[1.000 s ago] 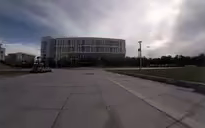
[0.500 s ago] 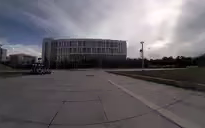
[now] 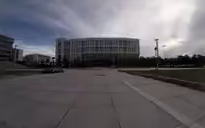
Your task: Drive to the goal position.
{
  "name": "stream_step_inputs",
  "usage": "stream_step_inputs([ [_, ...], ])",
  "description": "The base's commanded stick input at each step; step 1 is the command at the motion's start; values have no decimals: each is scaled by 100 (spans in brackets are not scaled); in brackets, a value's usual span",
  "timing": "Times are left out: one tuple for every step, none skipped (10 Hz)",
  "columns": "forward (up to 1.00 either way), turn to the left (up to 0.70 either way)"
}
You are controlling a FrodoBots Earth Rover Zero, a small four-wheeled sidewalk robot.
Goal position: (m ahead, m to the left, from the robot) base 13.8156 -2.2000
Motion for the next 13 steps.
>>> stream_step_inputs([
  [70, 2],
  [70, 2],
  [70, 2],
  [70, 0],
  [70, 0],
  [70, 0],
  [70, 0],
  [70, 0],
  [70, 0],
  [70, 0],
  [70, 0],
  [70, 0],
  [70, 0],
])
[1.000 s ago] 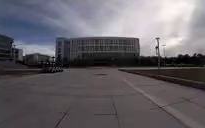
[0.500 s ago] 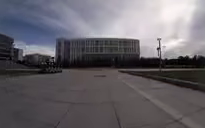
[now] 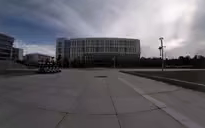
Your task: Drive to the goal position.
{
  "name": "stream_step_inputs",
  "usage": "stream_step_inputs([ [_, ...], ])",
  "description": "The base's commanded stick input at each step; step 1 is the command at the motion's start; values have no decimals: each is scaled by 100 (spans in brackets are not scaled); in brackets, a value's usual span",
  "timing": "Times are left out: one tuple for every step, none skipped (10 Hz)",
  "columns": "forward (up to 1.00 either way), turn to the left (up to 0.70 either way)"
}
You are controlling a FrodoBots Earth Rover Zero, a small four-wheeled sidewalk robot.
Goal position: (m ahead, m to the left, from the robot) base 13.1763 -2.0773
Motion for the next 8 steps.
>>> stream_step_inputs([
  [70, 0],
  [70, 0],
  [70, 0],
  [70, 0],
  [70, 0],
  [70, 0],
  [70, 0],
  [70, 0],
])
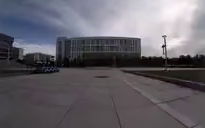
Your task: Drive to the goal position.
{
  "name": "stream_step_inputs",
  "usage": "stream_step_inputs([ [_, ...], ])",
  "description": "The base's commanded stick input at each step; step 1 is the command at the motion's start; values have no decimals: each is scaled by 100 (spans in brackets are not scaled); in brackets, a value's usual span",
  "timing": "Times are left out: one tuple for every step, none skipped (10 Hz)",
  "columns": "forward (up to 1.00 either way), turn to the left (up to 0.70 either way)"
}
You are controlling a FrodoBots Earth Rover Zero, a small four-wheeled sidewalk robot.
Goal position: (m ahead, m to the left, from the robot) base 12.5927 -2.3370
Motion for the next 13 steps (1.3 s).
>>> stream_step_inputs([
  [70, 0],
  [70, 0],
  [70, 0],
  [70, 0],
  [70, 0],
  [70, 0],
  [70, 0],
  [70, 0],
  [70, 0],
  [70, 0],
  [70, 0],
  [70, 0],
  [70, 0],
])
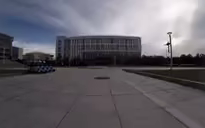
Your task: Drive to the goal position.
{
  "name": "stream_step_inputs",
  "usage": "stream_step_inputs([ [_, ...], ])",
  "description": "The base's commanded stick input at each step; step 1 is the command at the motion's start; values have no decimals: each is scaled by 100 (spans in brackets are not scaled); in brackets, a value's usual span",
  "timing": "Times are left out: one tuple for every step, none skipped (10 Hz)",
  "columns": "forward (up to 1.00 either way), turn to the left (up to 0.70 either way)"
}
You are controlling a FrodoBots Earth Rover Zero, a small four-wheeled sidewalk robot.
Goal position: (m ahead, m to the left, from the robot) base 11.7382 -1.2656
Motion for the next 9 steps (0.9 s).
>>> stream_step_inputs([
  [70, 0],
  [70, 0],
  [70, 0],
  [70, 0],
  [70, 0],
  [70, 0],
  [70, 0],
  [70, 0],
  [70, 0],
])
